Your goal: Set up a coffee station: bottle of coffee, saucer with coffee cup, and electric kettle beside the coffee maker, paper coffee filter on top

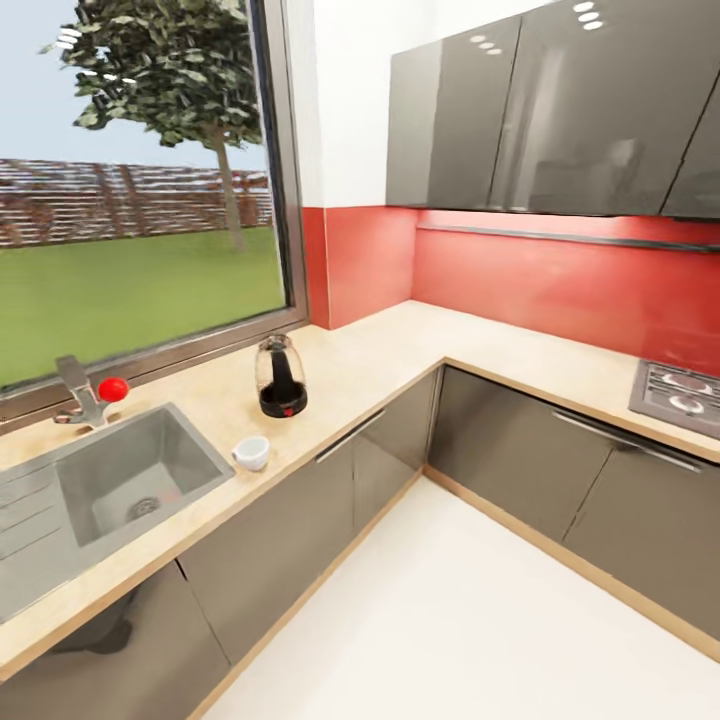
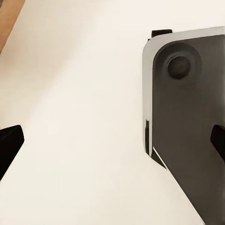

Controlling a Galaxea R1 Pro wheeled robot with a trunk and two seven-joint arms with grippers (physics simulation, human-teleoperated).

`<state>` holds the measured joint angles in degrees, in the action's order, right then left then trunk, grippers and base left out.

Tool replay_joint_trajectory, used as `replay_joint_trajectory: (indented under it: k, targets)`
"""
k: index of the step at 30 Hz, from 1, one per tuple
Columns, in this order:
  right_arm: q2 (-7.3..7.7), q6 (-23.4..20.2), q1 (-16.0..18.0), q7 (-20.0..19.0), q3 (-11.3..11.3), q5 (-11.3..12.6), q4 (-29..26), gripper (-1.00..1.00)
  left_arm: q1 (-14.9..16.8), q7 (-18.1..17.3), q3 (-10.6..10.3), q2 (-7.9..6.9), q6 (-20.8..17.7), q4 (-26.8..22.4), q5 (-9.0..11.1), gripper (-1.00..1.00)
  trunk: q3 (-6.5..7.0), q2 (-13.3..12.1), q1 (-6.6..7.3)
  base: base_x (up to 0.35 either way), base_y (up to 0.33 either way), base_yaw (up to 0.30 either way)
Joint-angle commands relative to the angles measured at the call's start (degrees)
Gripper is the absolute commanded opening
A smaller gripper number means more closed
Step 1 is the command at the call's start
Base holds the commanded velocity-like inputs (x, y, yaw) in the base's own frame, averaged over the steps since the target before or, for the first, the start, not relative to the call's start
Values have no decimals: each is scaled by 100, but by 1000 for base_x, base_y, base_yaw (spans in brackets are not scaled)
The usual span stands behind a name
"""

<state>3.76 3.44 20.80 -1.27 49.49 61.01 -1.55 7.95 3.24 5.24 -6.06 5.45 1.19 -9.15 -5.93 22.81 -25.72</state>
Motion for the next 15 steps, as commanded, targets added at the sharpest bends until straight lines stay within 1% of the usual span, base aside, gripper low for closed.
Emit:
replay_joint_trajectory:
  k: [1, 15]
  targets:
    - [2, 16, 3, -13, 43, 60, 0, 100, 10, 18, 47, 0, 27, 13, -61, 100, -15, 11, -6, 297, 218, 251]
    - [23, 16, 3, -9, 43, 60, 6, 100, 9, 18, 42, 0, 27, 13, -61, 100, -63, 11, -6, 270, 237, 253]
